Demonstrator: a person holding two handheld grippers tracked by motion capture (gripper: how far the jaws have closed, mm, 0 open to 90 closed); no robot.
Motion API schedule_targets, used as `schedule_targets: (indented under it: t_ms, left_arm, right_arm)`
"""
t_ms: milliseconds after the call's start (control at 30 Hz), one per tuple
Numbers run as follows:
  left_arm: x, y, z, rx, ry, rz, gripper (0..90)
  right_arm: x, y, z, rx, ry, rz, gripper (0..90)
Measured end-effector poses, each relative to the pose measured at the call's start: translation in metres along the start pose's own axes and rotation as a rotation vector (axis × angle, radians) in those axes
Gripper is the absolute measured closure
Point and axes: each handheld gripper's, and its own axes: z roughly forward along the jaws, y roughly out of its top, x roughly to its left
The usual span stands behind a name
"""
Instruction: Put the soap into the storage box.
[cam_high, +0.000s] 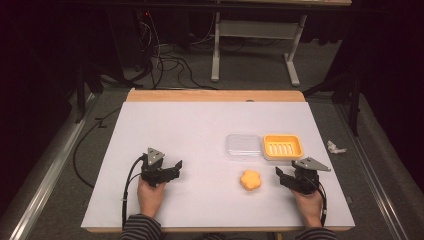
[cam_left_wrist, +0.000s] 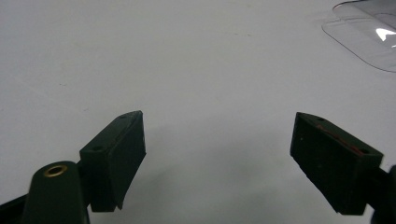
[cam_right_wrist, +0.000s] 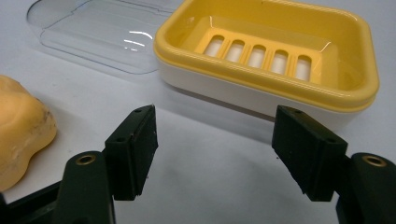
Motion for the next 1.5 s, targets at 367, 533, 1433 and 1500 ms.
schedule_targets:
  t_ms: [367,533,1433,1500]
  left_arm:
    - [0.0002,0.0,0.0,0.004,0.0,0.003,18.8]
    - [0.0003,-0.0001,0.0002,0.004,0.003,0.006,18.8]
    - [0.001,0.0005,0.0014,0.002,0.012,-0.007,19.0]
    - [0.0006,0.0005,0.0013,0.002,0.011,-0.01,19.0]
  right_arm:
    - [-0.0008,-0.0005,-0.0008,-0.004,-0.01,0.025,30.6]
    - [0.0001,-0.0013,-0.0027,-0.027,-0.031,0.029,28.5]
    - [0.0026,-0.0011,-0.0036,-0.035,-0.059,0.004,28.4]
    - [0.0031,-0.001,-0.0042,-0.038,-0.057,0.007,28.8]
